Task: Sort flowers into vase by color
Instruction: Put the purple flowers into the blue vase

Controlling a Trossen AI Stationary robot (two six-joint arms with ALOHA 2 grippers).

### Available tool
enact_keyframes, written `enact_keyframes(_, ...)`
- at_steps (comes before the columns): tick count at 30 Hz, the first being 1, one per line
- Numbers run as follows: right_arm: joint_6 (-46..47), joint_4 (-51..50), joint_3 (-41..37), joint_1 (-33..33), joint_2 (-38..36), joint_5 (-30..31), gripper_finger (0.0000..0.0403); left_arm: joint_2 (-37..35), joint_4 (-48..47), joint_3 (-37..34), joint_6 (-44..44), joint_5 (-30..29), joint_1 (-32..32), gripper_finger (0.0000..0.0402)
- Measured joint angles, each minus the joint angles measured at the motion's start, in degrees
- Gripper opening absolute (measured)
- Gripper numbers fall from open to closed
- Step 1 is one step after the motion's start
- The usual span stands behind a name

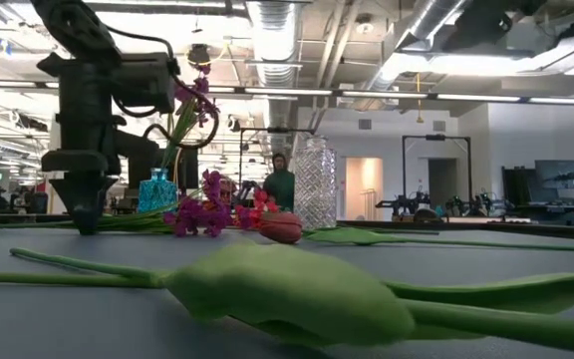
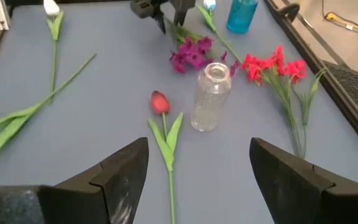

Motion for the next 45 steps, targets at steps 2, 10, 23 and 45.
enact_keyframes(2, 0.22, -0.39, -0.91, 0.00, -0.02, -0.01, 0.0306, 0.27, 1.67, -0.07, 2.43, 0.99, 0.03, 0.0252)
enact_keyframes(10, 1.35, 0.50, -2.61, -0.04, 0.00, -0.02, 0.0306, 0.23, 5.04, -0.15, 3.43, 2.23, 0.23, 0.0196)
enact_keyframes(23, 1.36, 2.05, -2.95, -0.08, -0.01, -0.02, 0.0306, -1.65, 6.91, -0.39, 3.02, 4.65, 0.25, 0.0009)
enact_keyframes(45, 0.48, 3.22, -2.93, -0.63, 5.89, 4.57, 0.0306, -31.17, 31.86, -0.22, 15.42, -6.57, 0.14, 0.0001)
